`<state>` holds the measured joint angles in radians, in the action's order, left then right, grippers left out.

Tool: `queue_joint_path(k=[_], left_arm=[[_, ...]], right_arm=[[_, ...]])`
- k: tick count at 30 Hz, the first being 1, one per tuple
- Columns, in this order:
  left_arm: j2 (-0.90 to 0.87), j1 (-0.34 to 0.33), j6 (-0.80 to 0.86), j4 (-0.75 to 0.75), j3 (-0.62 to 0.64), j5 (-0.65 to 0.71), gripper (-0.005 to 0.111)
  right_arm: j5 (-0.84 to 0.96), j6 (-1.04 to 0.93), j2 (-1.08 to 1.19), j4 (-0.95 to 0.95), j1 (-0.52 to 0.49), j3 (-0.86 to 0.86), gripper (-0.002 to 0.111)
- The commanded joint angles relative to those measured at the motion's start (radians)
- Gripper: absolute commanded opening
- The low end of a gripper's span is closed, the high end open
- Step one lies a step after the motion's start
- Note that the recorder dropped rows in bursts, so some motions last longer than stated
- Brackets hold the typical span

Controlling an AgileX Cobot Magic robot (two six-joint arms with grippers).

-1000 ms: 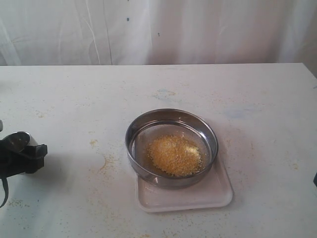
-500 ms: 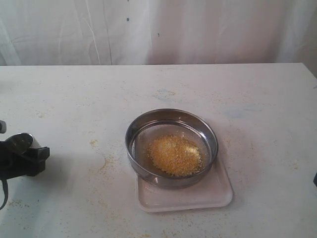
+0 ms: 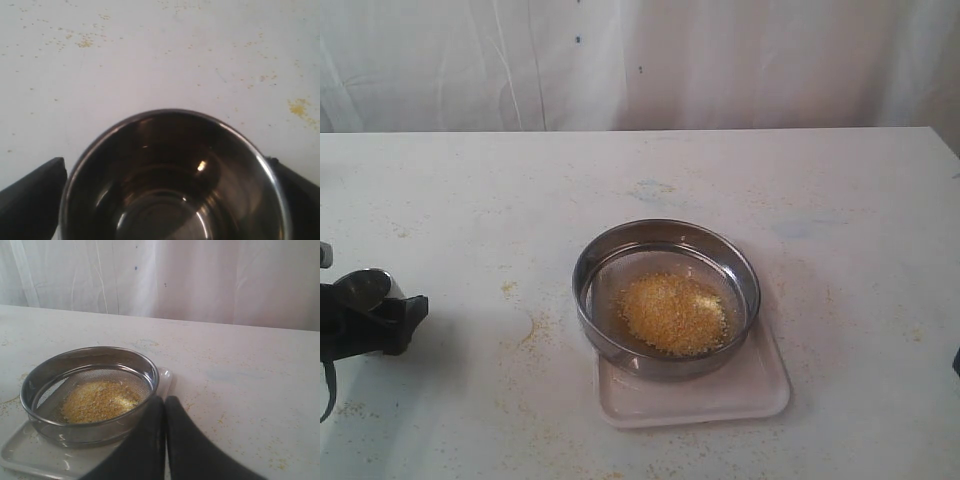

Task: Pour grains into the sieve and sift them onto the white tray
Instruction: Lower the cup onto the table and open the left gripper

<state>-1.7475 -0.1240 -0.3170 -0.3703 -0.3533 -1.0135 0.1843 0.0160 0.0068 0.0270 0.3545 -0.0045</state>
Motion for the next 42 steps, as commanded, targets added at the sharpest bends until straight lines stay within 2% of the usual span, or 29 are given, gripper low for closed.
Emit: queue_joint_path(k=[1, 18, 24, 33, 42], left_arm=[[0.003, -0.003, 0.003, 0.003, 0.005, -0.011, 0.105], [0.005, -0.003, 0.011, 0.028, 0.049, -0.085, 0.105], [0.099, -0.003, 0.011, 0.030, 0.053, -0.077, 0.105], [0.309, -0.003, -0.032, 0.006, 0.055, -0.006, 0.105], [0.637, -0.003, -0.247, -0.084, 0.055, 0.246, 0.105]], right_arm=[[-0.007, -0.010, -0.007, 0.004, -0.005, 0.005, 0.000], [-0.007, -0.010, -0.007, 0.004, -0.005, 0.005, 0.000], [-0.007, -0.010, -0.007, 0.004, -0.005, 0.005, 0.000], [-0.007, -0.010, -0.007, 0.004, -0.005, 0.005, 0.000], [-0.007, -0.010, -0.007, 0.004, -0.005, 0.005, 0.000]])
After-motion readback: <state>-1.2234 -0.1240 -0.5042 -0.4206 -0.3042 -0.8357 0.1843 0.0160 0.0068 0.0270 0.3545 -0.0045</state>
